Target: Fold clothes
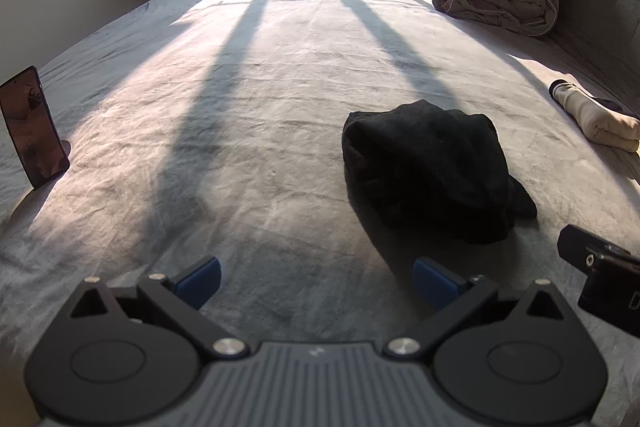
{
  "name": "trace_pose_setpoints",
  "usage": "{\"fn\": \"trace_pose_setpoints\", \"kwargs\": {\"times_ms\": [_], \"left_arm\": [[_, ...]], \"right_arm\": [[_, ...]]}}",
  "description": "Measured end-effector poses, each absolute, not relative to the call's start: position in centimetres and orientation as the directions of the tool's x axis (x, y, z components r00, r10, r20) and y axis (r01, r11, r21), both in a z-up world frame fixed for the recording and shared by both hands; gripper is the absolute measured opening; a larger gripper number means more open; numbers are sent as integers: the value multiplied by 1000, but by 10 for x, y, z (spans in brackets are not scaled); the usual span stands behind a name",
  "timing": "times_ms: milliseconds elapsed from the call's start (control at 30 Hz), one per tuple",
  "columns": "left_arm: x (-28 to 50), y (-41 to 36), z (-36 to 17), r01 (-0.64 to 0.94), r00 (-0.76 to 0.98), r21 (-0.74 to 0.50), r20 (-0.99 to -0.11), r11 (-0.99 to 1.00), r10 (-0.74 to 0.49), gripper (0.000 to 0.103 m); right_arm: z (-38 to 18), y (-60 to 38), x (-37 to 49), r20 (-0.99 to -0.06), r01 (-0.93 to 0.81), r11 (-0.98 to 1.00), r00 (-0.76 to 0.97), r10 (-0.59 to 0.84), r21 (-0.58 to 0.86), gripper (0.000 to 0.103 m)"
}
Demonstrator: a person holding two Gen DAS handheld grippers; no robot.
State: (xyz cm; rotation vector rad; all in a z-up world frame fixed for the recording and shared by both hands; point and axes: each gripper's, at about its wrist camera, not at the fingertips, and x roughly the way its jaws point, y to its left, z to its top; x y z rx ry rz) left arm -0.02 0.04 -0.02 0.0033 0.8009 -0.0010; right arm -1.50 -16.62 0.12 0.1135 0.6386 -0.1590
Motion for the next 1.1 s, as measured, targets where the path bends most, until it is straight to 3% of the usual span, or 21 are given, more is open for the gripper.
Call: {"fn": "trace_pose_setpoints", "kwargs": {"times_ms": [1100], "left_arm": [[6,6,2,-2,688,36,-725,999,28,102]], "right_arm": [[-4,-169,-6,-624,188,979,776,-96,83,103]]}}
